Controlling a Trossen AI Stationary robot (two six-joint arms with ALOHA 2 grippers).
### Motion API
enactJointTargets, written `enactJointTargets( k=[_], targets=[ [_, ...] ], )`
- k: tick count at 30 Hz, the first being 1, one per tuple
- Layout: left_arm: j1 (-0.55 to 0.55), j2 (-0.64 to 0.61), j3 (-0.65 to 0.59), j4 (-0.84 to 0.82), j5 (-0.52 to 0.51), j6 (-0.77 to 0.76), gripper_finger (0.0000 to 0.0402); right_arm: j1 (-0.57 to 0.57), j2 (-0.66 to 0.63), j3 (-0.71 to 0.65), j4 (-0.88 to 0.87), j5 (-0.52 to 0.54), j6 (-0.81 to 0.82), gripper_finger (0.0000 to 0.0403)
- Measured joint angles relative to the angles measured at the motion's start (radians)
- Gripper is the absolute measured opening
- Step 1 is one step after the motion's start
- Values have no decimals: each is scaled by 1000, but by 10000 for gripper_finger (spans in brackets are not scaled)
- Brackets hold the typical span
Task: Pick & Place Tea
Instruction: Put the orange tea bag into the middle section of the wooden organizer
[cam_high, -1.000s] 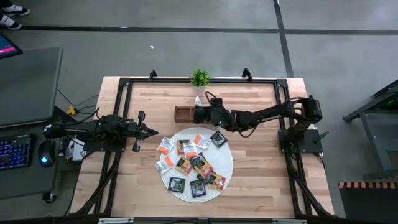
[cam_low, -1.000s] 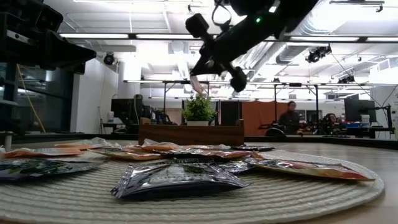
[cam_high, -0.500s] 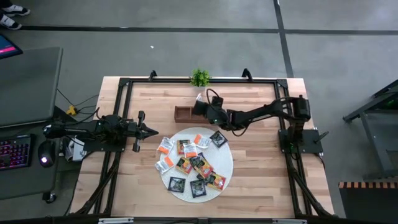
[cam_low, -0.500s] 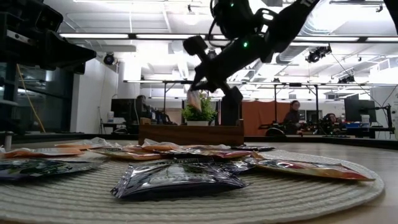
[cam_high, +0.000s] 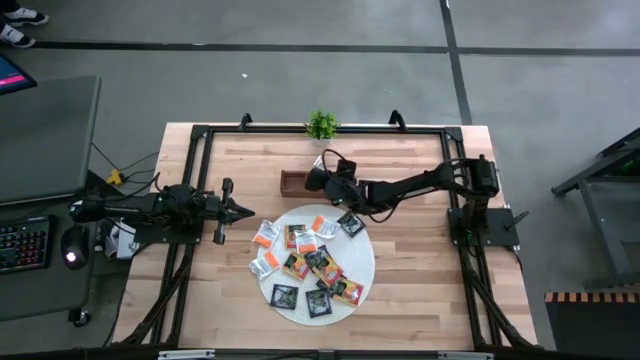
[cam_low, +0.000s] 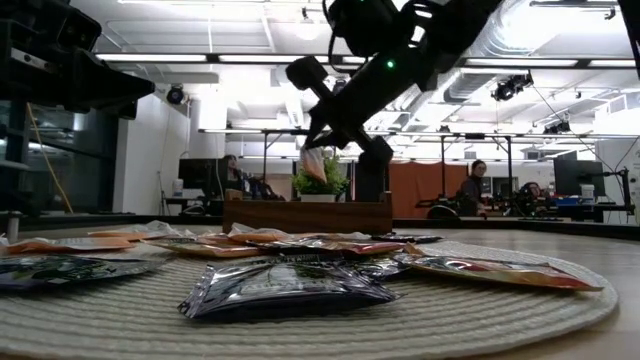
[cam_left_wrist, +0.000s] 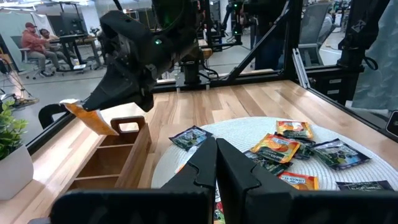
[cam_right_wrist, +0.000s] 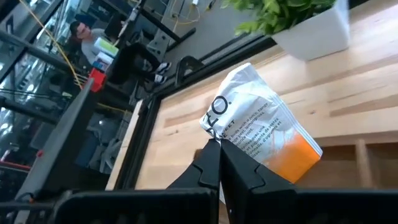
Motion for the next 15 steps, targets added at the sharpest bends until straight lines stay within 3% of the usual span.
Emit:
enactJointTargets(
  k=[9, 15],
  targets=[
    [0, 0, 0, 0, 0, 0, 1, 34, 127, 119, -19, -40, 97, 0],
    [0, 0, 0, 0, 0, 0, 1, 27, 173, 160, -47, -11, 124, 0]
  ],
)
